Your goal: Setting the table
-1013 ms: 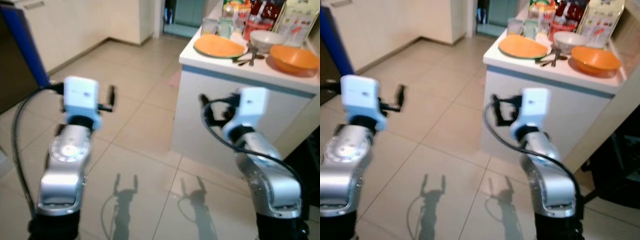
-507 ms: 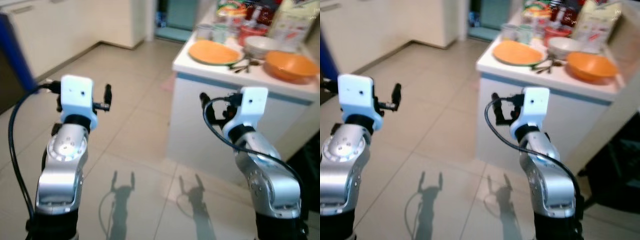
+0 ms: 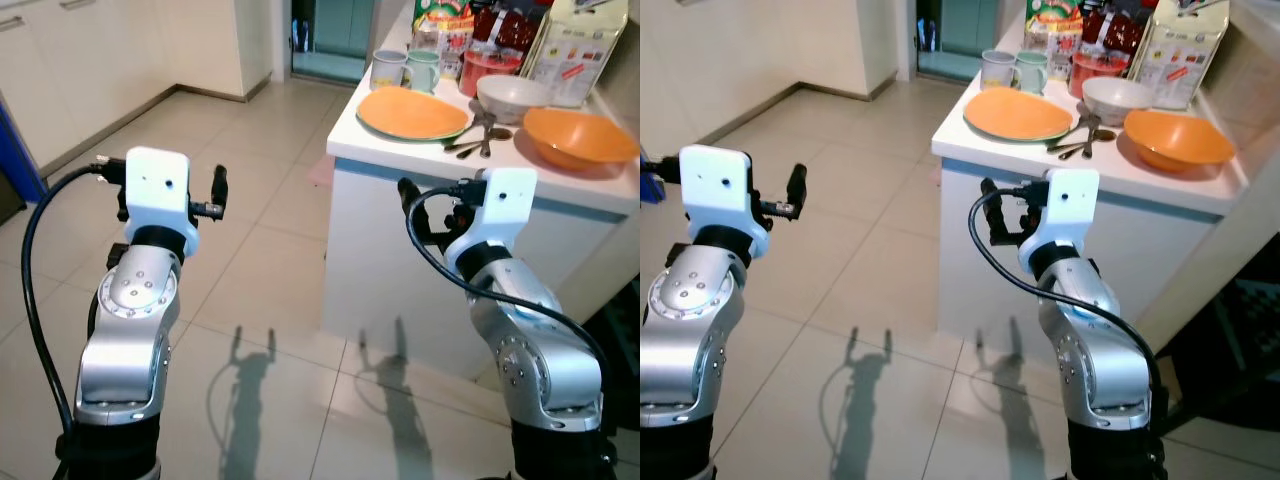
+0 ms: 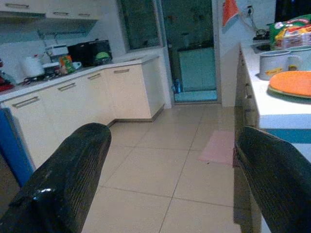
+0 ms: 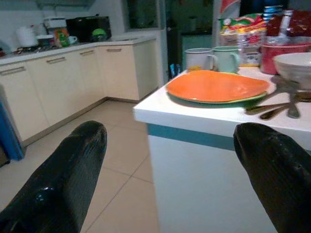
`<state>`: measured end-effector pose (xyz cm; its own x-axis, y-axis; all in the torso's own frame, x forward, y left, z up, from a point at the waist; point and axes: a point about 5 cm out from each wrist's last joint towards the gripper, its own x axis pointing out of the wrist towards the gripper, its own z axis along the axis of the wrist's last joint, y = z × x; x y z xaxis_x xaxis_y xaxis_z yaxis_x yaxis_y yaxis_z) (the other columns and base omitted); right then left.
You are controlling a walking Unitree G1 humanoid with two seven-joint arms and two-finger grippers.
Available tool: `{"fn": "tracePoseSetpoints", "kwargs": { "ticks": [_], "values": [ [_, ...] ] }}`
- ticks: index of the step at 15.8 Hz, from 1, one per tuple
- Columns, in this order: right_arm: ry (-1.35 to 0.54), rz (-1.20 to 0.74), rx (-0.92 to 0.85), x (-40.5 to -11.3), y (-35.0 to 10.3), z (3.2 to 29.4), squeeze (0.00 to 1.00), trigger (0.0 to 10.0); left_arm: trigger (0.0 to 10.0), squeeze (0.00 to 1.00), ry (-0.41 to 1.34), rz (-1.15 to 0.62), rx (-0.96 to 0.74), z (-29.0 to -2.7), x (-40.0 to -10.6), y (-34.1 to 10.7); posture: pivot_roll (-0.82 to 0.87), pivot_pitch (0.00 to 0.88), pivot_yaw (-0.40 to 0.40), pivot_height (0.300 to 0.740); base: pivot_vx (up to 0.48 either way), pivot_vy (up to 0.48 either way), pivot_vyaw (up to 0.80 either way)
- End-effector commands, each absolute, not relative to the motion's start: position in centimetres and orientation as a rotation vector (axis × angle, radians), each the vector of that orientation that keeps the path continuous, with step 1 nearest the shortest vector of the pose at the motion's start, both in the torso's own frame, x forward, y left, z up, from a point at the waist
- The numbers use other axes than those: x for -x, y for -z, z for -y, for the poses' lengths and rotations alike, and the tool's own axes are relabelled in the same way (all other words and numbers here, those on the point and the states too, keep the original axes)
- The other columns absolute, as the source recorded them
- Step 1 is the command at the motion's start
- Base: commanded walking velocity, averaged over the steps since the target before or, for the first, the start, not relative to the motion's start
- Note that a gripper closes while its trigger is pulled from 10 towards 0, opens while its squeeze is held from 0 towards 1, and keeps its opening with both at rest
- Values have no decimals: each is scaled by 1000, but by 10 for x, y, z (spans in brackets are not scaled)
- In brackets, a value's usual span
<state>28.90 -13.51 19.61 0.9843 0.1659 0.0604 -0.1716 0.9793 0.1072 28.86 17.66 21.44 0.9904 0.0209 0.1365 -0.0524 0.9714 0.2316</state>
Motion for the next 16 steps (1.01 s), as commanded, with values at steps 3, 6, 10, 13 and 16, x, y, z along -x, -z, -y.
{"fn": "tracePoseSetpoints", "kwargs": {
  "ticks": [3,6,10,13,16],
  "values": [
    [-137,43,-111,-288,-196,146,0,10000,10000,0,-9,145,-230,-168,-289,-217,49,0,-30,740,336,0,0],
    [-133,47,-117,-289,-197,147,0,10000,10000,0,1,142,-223,-165,-288,-215,50,0,-30,740,335,0,0],
    [-138,51,-106,-287,-197,146,0,10000,10000,0,-8,148,-215,-165,-290,-217,38,0,-32,740,335,0,0],
    [-140,39,-137,-289,-195,147,0,10000,10000,0,13,142,-222,-162,-290,-215,46,0,-36,740,324,0,0],
    [-135,37,-152,-288,-195,147,1000,10000,10000,1000,26,149,-164,-160,-291,-221,40,0,-34,740,314,0,0]
  ]
}}
